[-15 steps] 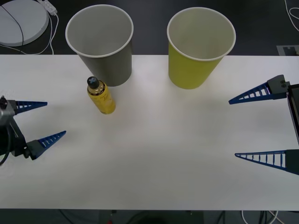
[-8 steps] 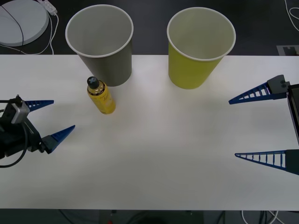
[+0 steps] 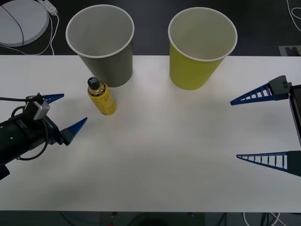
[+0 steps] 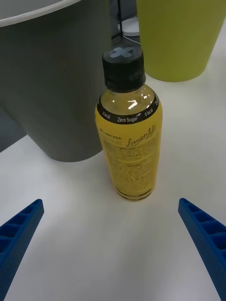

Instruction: Put the can into the green bin and the plastic bottle into the gray bin

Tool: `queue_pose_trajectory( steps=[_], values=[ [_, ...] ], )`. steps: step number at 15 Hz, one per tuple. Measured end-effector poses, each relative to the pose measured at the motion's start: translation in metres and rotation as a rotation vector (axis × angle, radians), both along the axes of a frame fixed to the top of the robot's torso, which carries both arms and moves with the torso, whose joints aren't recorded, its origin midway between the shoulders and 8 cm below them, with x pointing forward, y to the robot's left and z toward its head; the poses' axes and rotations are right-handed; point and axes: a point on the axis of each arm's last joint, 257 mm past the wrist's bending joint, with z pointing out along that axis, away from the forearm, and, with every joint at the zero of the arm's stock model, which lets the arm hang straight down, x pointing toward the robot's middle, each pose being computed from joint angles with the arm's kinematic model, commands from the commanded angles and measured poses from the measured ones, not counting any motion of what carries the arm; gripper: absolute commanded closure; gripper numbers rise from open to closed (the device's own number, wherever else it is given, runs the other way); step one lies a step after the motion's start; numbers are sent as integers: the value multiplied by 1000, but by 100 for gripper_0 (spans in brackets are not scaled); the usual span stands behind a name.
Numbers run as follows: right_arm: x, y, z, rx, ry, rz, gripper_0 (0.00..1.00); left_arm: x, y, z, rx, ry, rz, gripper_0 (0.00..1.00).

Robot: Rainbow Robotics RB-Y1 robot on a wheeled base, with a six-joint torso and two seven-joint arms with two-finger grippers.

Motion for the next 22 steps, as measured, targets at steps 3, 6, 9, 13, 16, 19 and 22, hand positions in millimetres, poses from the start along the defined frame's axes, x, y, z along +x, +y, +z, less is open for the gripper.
queue_pose_trajectory(
  steps=[3, 6, 9, 13, 16, 19, 22],
  values=[
    [0, 0, 0, 0, 0, 0, 0, 10, -11, -6, -33, -9, 11, 0],
    [0, 0, 0, 0, 0, 0, 0, 16, -16, -9, -46, -16, 16, 0],
    [0, 0, 0, 0, 0, 0, 0, 24, -20, -10, -49, -18, 10, 0],
    [0, 0, 0, 0, 0, 0, 0, 35, -28, -11, -54, -18, -8, 0],
    [0, 0, 0, 0, 0, 0, 0, 44, -38, -11, -89, -14, -11, 0],
    [0, 0, 0, 0, 0, 0, 0, 50, -51, -9, -173, -1, 1, 0],
    [0, 0, 0, 0, 0, 0, 0, 54, -65, -7, -220, 1, 2, 0]
  ],
)
